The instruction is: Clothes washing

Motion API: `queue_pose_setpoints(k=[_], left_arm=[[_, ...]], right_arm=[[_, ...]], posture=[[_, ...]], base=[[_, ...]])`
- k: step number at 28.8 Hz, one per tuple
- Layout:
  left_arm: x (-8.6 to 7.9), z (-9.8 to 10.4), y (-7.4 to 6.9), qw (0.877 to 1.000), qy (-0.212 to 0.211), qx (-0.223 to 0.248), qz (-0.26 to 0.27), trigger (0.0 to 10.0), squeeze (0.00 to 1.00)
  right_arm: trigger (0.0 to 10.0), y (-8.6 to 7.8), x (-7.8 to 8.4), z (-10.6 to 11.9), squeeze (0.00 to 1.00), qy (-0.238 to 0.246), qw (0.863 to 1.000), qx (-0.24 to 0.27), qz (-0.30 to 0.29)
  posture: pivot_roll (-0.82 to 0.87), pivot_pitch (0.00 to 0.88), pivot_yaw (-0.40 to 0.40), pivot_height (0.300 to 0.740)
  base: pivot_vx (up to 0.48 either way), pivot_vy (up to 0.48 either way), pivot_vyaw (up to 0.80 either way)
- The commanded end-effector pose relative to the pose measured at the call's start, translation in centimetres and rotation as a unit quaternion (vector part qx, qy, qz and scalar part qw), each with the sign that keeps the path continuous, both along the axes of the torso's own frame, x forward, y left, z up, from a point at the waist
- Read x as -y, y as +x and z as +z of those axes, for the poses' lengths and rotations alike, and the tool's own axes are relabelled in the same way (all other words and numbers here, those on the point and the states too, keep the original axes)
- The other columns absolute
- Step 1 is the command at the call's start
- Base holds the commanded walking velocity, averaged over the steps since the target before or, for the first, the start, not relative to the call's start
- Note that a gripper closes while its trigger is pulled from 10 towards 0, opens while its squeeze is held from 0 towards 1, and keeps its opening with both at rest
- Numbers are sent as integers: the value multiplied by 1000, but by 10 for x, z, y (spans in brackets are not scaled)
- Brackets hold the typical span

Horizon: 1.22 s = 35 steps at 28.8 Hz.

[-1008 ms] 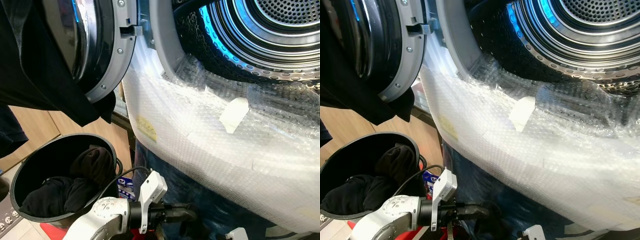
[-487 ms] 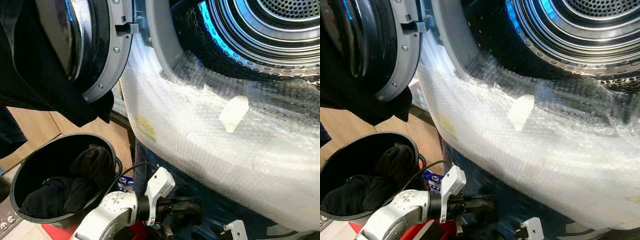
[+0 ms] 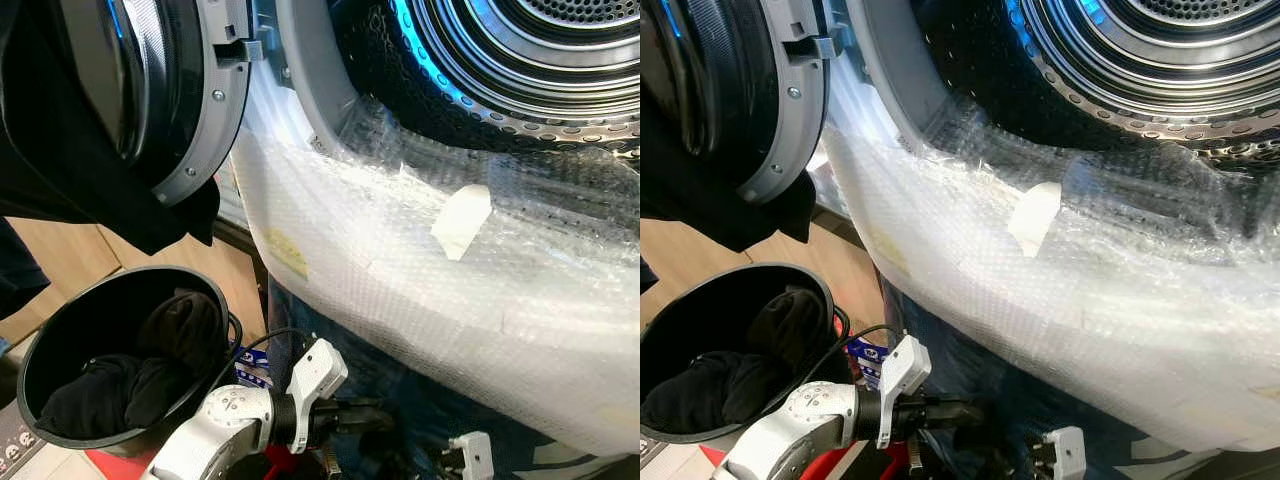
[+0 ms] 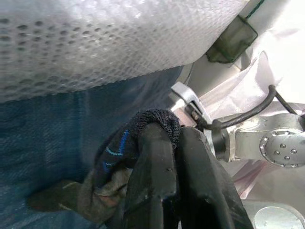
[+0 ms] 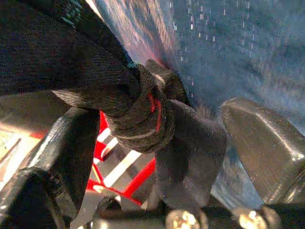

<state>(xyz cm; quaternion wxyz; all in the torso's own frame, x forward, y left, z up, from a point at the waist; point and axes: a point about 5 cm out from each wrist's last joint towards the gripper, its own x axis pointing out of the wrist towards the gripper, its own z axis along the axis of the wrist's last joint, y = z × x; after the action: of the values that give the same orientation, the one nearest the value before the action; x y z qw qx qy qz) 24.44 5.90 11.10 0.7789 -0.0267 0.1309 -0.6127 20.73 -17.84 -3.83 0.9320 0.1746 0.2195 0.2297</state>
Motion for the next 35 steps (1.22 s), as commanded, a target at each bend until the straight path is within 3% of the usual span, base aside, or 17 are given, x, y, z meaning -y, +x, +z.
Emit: queue_pose_setpoints(k=[1,5,10,12,13,21,26,29,35], left_arm=[[-2,0,3,1000,2,5,-1,0,0],[-5,0,2,1000,1,2,4,0,0],[-9,-1,1,1000,3,-2,8,0,0],[-10,-2,0,1000,4,-3,8,0,0],[-10,-3,-2,1000,5,-6,6,0,0],[-10,-5,-3,1000,8,-8,-5,0,0],[-6,-3,-4,1000,1,-9,-14,0,0],[-1,-3,-8,999,-2,-12,-33,0,0],[3,-2,-11,998,-4,-14,-53,0,0]], right_arm=[[10000,3,1,2,0,-5,1000,12,-29],[10000,9,5,4,0,8,998,12,-65],[10000,9,1,6,0,20,998,25,-60],[10000,7,-3,7,0,56,997,27,-48],[10000,-2,-13,7,0,94,995,25,11],[10000,-25,-27,9,0,144,981,18,128],[10000,-25,-29,6,0,125,984,13,124],[10000,-26,-35,10,0,151,978,17,143],[10000,-22,-42,10,0,141,980,20,140]], posture=[[31,159,15,740],[32,165,15,740],[39,164,17,740],[39,159,18,740],[35,154,21,740],[26,136,25,740],[23,126,30,740],[31,118,32,740],[25,97,44,740]], base=[[0,0,0],[0,0,0],[0,0,0],[0,0,0],[0,0,0],[0,0,0],[0,0,0],[0,0,0],[0,0,0]])
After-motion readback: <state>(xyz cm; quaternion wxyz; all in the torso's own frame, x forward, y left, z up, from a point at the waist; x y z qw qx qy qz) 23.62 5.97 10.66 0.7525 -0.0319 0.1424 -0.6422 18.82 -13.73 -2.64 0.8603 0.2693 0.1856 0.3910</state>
